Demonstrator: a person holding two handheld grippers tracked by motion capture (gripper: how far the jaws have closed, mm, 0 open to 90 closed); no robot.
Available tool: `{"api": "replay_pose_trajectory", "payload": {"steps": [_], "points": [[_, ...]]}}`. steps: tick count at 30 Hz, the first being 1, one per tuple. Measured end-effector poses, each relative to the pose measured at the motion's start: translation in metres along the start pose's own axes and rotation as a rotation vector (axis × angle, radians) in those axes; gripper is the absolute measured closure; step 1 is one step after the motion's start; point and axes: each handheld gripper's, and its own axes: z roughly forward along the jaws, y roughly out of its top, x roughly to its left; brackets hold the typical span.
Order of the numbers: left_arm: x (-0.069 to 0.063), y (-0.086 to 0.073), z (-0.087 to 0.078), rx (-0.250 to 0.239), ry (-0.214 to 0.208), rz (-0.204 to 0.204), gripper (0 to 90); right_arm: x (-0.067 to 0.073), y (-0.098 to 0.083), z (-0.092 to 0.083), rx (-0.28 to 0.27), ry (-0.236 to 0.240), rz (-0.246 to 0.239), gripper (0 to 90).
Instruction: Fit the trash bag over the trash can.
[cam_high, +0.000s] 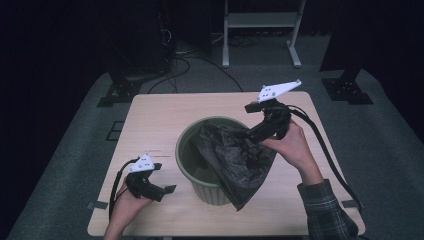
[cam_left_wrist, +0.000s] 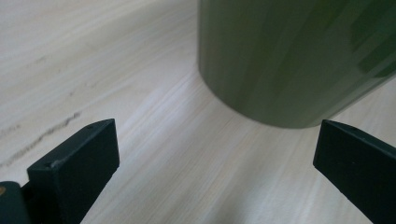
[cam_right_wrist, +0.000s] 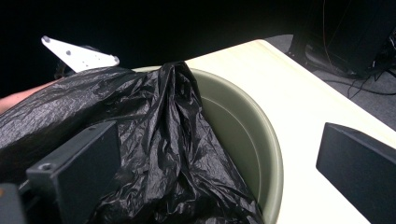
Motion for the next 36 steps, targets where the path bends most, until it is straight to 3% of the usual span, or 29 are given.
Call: {"api": "replay_pose_trajectory", "payload": {"steps": [14, 23, 36], "points": [[-0.011, 0.041, -0.033, -0.086, -0.137, 0.062, 0.0, -0.002, 0.001, -0.007, -0.021, -0.005, 0.000, 0.0], [-0.016, 0.076, -0.052, -0.146, -0.158, 0.109, 0.0, -0.002, 0.001, -0.007, -0.016, 0.005, -0.002, 0.0], [-0.021, 0.134, -0.060, -0.211, -0.195, 0.191, 4.6, 0.003, -0.004, -0.007, 0.030, 0.083, -0.003, 0.0]]}}
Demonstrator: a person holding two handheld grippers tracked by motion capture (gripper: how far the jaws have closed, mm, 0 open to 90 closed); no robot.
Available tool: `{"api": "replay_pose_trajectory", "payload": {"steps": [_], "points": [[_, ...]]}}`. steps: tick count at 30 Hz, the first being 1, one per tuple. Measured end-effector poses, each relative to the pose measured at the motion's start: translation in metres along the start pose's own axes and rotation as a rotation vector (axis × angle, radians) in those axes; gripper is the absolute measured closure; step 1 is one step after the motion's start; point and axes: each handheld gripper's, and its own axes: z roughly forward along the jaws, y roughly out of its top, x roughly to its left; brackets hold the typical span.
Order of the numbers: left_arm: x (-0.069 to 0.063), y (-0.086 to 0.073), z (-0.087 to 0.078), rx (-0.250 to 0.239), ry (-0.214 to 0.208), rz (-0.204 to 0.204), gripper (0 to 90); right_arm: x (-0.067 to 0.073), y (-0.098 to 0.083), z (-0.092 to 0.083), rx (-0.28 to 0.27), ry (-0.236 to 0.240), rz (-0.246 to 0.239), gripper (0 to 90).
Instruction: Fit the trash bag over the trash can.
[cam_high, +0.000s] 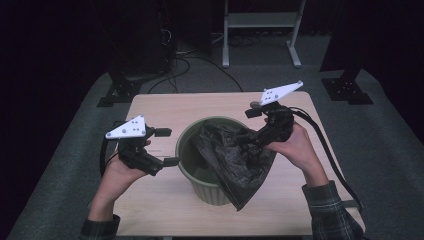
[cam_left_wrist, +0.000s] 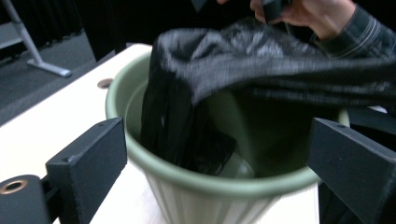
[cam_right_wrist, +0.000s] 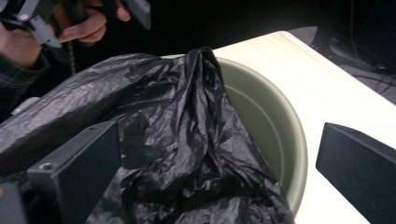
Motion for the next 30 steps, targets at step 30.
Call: {"api": "replay_pose_trajectory", "payload": {"steps": [30], "points": [[0.040, 0.046, 0.078, 0.089, -0.094, 0.062, 36.8, -0.026, -0.064, -0.047, -0.005, -0.023, 0.140, 14.1]]}}
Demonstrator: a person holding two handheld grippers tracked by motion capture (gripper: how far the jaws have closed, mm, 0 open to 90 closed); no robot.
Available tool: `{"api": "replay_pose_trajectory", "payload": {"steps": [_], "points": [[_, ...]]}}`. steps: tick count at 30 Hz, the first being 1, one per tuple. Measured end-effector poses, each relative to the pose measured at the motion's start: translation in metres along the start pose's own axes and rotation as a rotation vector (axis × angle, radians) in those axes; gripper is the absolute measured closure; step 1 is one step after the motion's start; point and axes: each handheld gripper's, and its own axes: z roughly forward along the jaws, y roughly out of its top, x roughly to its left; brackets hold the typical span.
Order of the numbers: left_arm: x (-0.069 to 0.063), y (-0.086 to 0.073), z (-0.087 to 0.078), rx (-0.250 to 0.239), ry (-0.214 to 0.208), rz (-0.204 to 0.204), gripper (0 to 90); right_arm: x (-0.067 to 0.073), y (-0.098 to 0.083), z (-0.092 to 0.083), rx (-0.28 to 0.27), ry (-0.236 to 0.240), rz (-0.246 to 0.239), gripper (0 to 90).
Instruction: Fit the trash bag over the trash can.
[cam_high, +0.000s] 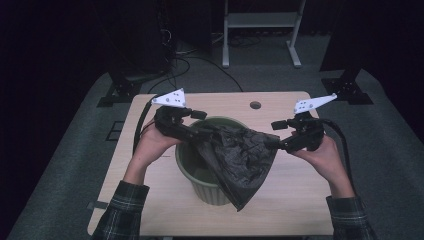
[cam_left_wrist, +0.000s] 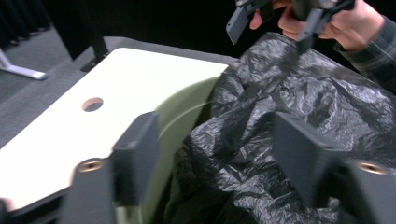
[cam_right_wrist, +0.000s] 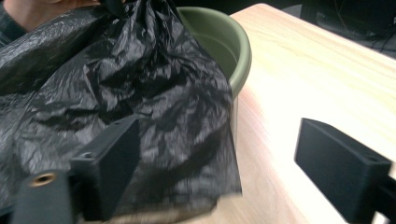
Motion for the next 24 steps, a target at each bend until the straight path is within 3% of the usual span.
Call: {"api": "replay_pose_trajectory", "payload": {"steps": [3, 5, 8, 10, 16, 24], "points": [[-0.001, -0.001, -0.001, 0.019, -0.011, 0.008, 52.4, -0.003, -0.005, -0.002, 0.005, 0.028, 0.019, 30.3], [-0.002, -0.002, -0.003, 0.031, -0.013, 0.018, 62.1, -0.004, -0.007, -0.004, 0.003, 0.051, 0.020, 49.8], [-0.004, -0.003, -0.006, 0.051, -0.013, 0.034, 74.9, -0.003, -0.009, -0.004, -0.003, 0.088, 0.000, 77.0], [-0.006, -0.005, -0.006, 0.068, -0.022, 0.036, 80.3, -0.001, -0.009, -0.004, -0.015, 0.081, -0.024, 86.7], [-0.009, -0.014, -0.006, 0.102, -0.021, 0.044, 81.8, 0.002, 0.001, -0.005, -0.057, 0.068, -0.052, 89.6], [-0.017, -0.018, 0.002, 0.134, -0.014, 0.073, 80.0, 0.014, 0.039, 0.004, -0.085, 0.071, -0.115, 89.7]]}}
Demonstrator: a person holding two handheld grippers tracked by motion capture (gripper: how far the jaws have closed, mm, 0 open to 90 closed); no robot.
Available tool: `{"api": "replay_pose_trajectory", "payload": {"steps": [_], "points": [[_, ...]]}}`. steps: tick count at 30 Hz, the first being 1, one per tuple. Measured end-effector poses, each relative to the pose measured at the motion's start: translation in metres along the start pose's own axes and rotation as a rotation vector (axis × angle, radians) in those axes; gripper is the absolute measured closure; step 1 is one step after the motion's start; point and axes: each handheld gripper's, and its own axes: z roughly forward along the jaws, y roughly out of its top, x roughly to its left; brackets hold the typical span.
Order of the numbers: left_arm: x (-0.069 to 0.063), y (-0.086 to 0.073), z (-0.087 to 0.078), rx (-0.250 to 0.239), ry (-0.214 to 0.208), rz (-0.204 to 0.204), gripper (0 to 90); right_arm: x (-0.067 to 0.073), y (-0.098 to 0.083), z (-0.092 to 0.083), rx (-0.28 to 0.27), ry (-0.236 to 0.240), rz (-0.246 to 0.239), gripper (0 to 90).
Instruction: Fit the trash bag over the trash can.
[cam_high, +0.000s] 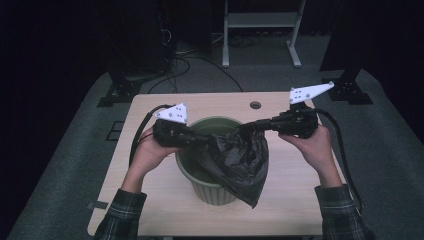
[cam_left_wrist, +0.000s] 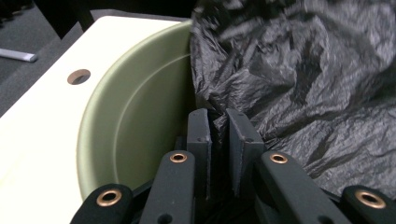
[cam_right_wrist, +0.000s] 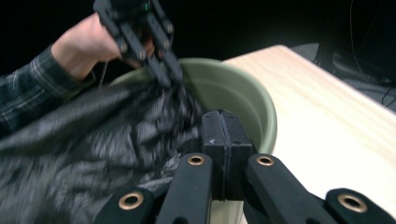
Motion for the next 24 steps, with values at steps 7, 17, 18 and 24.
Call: {"api": "replay_pose_trajectory", "payload": {"steps": [7, 17, 18, 24], "points": [[-0.008, 0.001, 0.009, 0.029, 0.000, 0.036, 77.9, 0.003, 0.028, 0.020, -0.020, 0.025, -0.030, 89.7], [-0.020, 0.003, 0.023, 0.062, -0.019, 0.077, 74.5, 0.003, 0.053, 0.060, -0.038, 0.067, -0.042, 89.7], [-0.020, 0.003, 0.024, 0.062, -0.019, 0.080, 73.2, 0.004, 0.054, 0.064, -0.034, 0.065, -0.041, 89.7], [-0.024, 0.003, 0.008, 0.004, 0.031, 0.077, 57.9, 0.002, 0.056, 0.076, -0.028, 0.061, -0.039, 89.8]]}}
